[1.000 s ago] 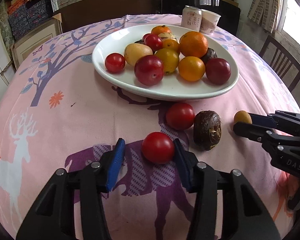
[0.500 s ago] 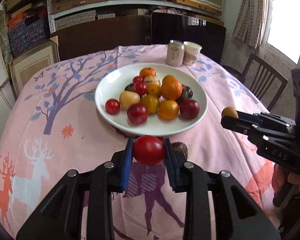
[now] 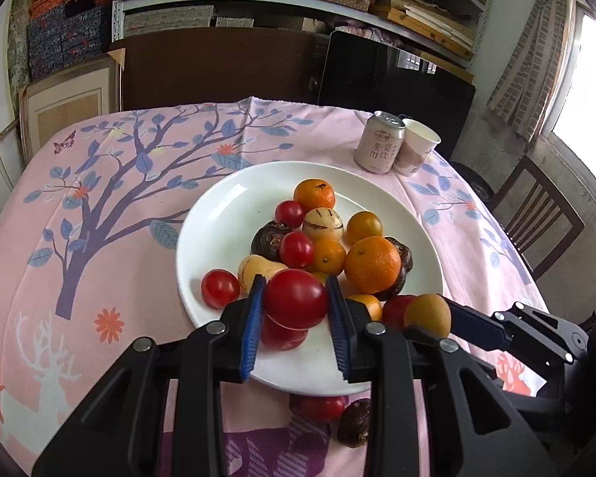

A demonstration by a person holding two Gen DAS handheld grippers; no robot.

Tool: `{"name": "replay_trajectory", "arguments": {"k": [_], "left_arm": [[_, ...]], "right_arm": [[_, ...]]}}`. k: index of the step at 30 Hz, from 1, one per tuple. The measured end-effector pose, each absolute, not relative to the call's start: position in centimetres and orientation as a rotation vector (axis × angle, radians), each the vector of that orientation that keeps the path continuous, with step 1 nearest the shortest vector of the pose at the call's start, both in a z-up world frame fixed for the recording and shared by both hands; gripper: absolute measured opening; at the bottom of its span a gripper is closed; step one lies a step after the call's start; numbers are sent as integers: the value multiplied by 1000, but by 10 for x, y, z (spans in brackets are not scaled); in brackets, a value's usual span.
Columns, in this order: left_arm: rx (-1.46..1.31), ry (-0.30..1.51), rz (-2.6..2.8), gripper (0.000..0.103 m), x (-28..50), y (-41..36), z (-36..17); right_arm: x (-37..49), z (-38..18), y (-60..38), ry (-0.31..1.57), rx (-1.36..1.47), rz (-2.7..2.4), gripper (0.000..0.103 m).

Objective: Organize fruits
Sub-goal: 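Place the yellow-brown fruit and red tomato on the white plate and open both grippers, then grasp a dark brown fruit with the right gripper while the left gripper grasps a red tomato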

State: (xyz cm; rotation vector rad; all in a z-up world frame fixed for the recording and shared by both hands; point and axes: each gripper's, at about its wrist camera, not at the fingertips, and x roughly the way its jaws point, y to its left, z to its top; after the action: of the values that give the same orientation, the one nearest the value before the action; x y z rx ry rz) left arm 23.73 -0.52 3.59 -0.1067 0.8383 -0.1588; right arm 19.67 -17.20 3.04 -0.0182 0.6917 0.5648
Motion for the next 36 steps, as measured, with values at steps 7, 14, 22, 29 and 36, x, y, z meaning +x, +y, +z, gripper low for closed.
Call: {"name": "replay_trajectory", "arguments": {"k": [7,14,22,29,36], "left_arm": [[-147,854,-123,57,248,-1,23],[-116,838,-101,64,229,5,27],[-42,819,-36,67,186,13,23],[-61,856,7,67,160,33,12],[-54,895,-15,68,153,35,2]], "right_arm": [[217,16,-170,746,28,558,41],[206,17,-195,740,75,521,45],[177,10,-203,775,0,507,45],[161,-15,-163,877,-172,570,46],[170,-39,-142,952,-175,564,43]]}}
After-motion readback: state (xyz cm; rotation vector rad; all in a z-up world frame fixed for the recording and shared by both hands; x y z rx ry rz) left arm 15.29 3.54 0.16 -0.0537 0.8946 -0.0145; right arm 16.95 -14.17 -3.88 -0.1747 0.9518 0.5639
